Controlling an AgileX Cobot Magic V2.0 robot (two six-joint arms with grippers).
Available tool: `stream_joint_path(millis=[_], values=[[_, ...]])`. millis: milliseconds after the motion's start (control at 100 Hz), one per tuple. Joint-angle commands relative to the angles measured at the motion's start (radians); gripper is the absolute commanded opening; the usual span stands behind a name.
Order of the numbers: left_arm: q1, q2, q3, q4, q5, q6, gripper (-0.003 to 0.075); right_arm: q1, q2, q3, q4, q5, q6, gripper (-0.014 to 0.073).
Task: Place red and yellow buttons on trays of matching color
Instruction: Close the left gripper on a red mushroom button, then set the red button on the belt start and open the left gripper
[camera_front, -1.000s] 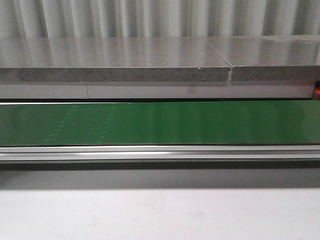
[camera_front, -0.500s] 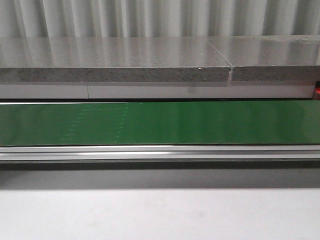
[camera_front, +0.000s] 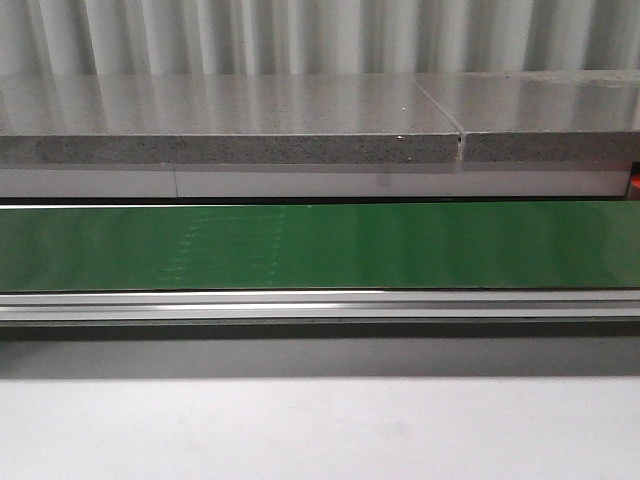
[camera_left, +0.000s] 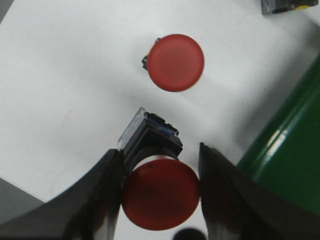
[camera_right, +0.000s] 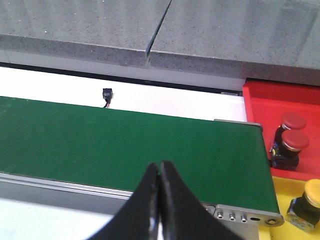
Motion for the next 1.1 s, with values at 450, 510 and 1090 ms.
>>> stream_joint_path(millis=[450,510,1090], values=[[-0.263,-0.032,-0.249,-0.091,0.058,0.007,0.0227,-0.001,0.003,-0.026,0.0,-0.07,-0.008,-0.0072],[-0.286,-0.019,-0.251,-0.105,0.062,0.007,0.0227,-0.001,0.003,-0.026,0.0,-0.07,-0.008,-0.0072],[-0.338,0.056,-0.253,-0.13,0.062,0.008,0.049,-0.001,0.003,-0.026,0.0,-0.07,-0.008,-0.0072]])
